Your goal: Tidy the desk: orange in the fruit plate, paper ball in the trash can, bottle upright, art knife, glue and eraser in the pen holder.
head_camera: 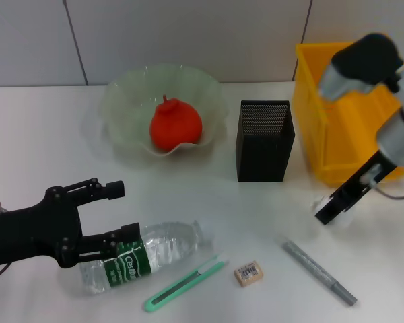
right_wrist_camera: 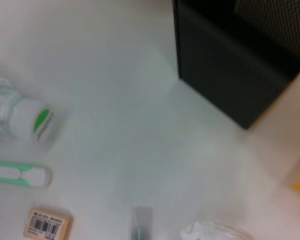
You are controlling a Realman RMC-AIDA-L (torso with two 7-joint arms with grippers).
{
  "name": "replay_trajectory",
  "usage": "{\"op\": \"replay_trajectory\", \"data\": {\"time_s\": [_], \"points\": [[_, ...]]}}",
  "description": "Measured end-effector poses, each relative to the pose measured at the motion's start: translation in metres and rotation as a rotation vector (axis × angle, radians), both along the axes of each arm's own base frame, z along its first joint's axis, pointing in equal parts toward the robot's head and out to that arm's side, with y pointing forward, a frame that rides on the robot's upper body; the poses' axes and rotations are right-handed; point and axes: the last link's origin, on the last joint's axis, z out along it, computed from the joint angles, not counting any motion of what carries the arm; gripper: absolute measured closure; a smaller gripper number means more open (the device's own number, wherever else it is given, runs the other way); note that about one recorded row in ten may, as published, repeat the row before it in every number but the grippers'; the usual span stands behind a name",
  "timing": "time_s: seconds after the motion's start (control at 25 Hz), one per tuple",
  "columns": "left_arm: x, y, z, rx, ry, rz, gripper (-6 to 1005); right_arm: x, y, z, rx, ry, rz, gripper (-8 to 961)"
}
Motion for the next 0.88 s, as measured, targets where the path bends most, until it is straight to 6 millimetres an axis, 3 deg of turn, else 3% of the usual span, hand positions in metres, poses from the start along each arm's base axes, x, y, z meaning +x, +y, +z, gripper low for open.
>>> {"op": "replay_trajectory", "data": {"time_s": [0.28,0.44,0.68,0.88], "points": [[0.0,0.0,0.0,0.001,0.0,-0.001,184,-0.03,-0.011,0.069,0.158,-0.038,0.068,407],[-0.001,-0.002,0.0,-0.001,-0.001,0.005,184,-0.028,-0.011,0.093,0.278,-0.086,0.089,407],[-0.005,-0.003,0.0,0.032,-0.013,0.028,184,0.005,0.01,0.083,0.412,-0.081,0.137,408],[-0.005,-0.004,0.0,0.039,-0.014,0.022,184,0.017,0.025,0.067,0.442,-0.048,0.185,408]]}}
